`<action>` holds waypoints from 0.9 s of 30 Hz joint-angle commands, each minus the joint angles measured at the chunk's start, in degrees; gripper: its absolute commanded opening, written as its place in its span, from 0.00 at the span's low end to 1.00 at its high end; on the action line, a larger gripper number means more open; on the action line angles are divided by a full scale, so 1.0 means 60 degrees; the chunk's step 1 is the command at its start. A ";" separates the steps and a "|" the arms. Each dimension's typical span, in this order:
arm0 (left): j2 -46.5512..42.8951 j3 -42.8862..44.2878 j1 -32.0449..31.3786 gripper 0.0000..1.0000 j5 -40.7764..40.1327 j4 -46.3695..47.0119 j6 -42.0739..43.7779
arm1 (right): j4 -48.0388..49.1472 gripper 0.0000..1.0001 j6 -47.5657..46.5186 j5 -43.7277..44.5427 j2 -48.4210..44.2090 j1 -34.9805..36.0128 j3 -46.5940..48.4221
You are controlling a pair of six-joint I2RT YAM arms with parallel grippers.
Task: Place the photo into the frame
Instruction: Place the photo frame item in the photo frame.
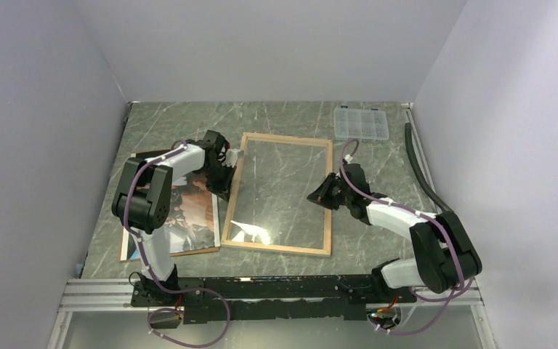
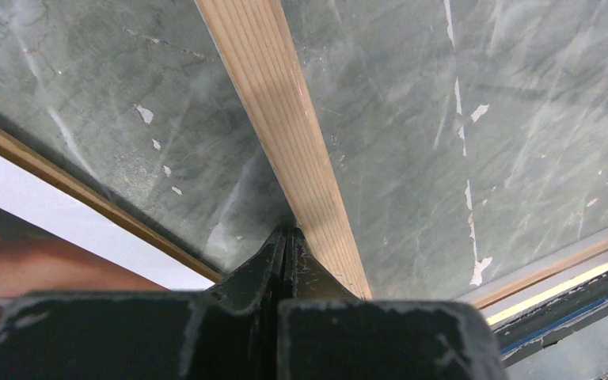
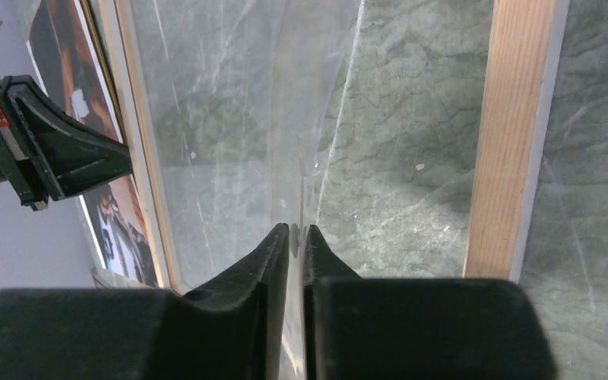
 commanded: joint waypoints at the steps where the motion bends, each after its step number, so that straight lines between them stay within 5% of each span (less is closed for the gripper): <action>1: -0.0041 0.0154 -0.0309 0.03 0.0444 0.0326 0.0003 | -0.0424 0.23 -0.0430 -0.0286 -0.0234 0.0335 0.0537; 4: -0.0132 0.0116 -0.0236 0.03 0.0468 0.0333 -0.0008 | -0.0862 0.42 -0.0685 -0.0218 -0.0263 0.0325 0.0696; 15: -0.0251 -0.0093 -0.0201 0.03 0.0362 0.0403 0.0090 | -0.3004 0.79 -0.1891 0.0318 -0.0372 0.0164 0.1452; 27: -0.0231 -0.0165 -0.0187 0.03 0.0373 0.0444 0.0079 | -0.3520 0.82 -0.2310 0.0297 -0.0571 -0.0172 0.1526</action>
